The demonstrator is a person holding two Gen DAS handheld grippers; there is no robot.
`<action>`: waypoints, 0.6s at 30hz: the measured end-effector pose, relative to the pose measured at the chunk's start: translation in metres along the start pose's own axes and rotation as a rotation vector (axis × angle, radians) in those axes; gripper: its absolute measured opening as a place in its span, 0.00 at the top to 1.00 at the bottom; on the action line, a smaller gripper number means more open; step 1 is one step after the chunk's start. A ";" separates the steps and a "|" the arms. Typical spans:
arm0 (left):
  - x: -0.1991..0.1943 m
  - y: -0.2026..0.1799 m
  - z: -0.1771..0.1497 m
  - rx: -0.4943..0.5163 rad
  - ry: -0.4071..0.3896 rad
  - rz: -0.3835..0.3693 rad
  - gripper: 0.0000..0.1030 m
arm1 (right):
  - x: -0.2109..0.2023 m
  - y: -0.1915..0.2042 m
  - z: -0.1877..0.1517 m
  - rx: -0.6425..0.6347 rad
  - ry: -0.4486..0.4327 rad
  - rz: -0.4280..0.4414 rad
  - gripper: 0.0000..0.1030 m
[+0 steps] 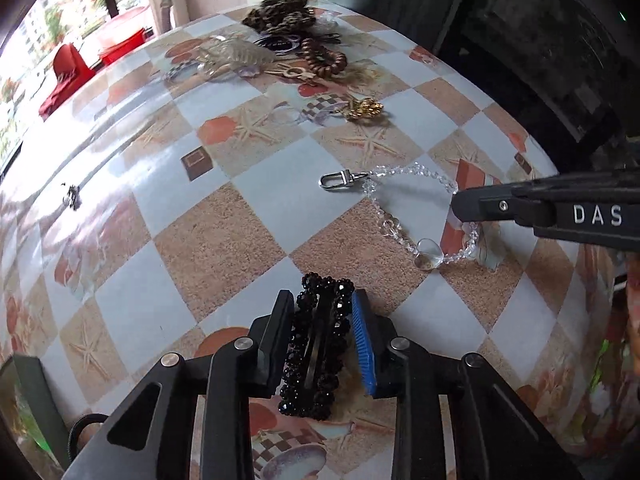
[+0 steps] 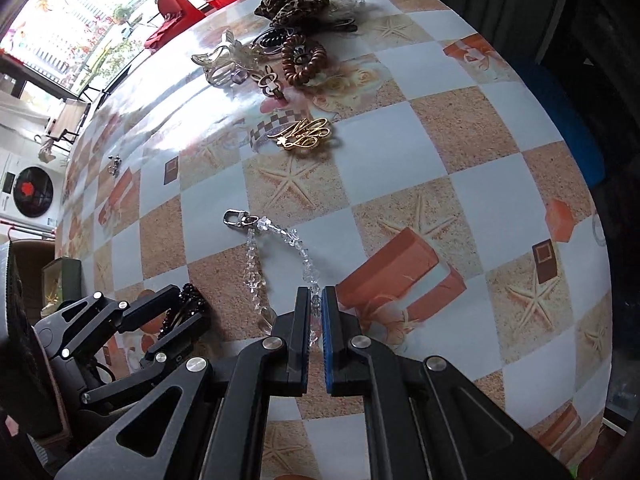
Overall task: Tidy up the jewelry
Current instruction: 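Carry the crystal bracelet and black beaded barrette over the tray with both tools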
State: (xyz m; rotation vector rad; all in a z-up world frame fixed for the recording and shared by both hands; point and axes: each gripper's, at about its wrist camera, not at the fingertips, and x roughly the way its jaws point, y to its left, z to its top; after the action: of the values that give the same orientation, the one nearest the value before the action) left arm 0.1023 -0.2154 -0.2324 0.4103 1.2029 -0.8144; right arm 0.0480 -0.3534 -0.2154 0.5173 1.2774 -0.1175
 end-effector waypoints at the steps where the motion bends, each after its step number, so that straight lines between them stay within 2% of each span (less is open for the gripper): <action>1: -0.003 0.006 -0.001 -0.045 -0.003 -0.013 0.68 | -0.001 0.002 0.001 -0.007 -0.001 0.001 0.95; 4: -0.018 0.027 -0.009 -0.181 -0.018 -0.038 0.68 | -0.007 0.010 0.003 -0.025 -0.002 0.014 0.95; 7: -0.035 0.042 -0.022 -0.271 -0.040 -0.033 0.68 | -0.013 0.022 0.006 -0.051 -0.008 0.034 0.94; 18: -0.099 0.096 -0.072 -0.513 -0.121 0.101 0.68 | -0.033 0.099 0.010 -0.196 -0.013 0.122 0.94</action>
State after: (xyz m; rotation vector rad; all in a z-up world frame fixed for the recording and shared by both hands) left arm 0.1131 -0.0708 -0.1767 0.0000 1.2171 -0.4135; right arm 0.0834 -0.2772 -0.1530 0.4234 1.2261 0.1060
